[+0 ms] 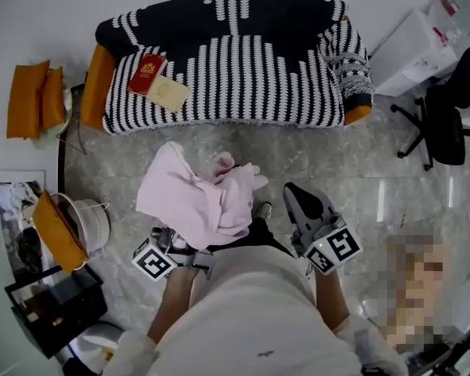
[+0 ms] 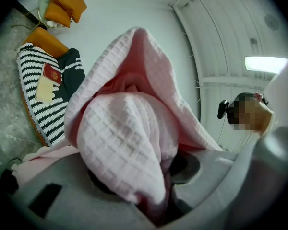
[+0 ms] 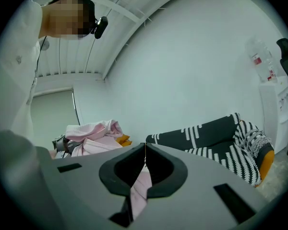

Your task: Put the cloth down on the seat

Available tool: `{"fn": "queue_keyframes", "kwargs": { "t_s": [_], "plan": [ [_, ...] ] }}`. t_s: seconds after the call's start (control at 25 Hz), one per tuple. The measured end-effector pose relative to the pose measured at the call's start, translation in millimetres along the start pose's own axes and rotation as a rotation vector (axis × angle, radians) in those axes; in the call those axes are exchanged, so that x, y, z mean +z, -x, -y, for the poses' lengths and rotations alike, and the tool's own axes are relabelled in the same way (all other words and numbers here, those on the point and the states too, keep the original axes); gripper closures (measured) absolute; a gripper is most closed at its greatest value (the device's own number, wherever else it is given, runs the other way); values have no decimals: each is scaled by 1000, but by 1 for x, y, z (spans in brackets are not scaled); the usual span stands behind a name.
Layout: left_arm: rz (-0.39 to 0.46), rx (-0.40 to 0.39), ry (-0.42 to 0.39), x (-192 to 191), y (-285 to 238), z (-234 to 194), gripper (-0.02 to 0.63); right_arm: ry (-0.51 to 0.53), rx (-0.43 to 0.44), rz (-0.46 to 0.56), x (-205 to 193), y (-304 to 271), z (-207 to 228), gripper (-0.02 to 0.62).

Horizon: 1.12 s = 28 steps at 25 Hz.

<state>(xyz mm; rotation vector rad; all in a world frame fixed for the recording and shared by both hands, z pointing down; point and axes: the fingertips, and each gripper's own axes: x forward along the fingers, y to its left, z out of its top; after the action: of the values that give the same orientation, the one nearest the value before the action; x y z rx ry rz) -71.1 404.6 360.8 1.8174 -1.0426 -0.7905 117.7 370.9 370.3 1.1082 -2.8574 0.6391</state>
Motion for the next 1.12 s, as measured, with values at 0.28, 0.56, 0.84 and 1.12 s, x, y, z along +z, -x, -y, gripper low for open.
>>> {"fn": "queue_keyframes", "kwargs": {
  "t_s": [0.28, 0.56, 0.84, 1.12],
  "plan": [
    [-38, -54, 10, 34, -54, -17, 425, 18, -42, 23, 37, -36, 19, 586],
    [-65, -116, 5, 81, -104, -33, 425, 66, -83, 57, 75, -92, 32, 586],
    [-111, -151, -6, 114, -129, -48, 425, 48, -115, 76, 82, -131, 32, 585],
    [-126, -140, 4, 124, -141, -58, 425, 13, -145, 60, 78, -142, 44, 586]
  ]
}}
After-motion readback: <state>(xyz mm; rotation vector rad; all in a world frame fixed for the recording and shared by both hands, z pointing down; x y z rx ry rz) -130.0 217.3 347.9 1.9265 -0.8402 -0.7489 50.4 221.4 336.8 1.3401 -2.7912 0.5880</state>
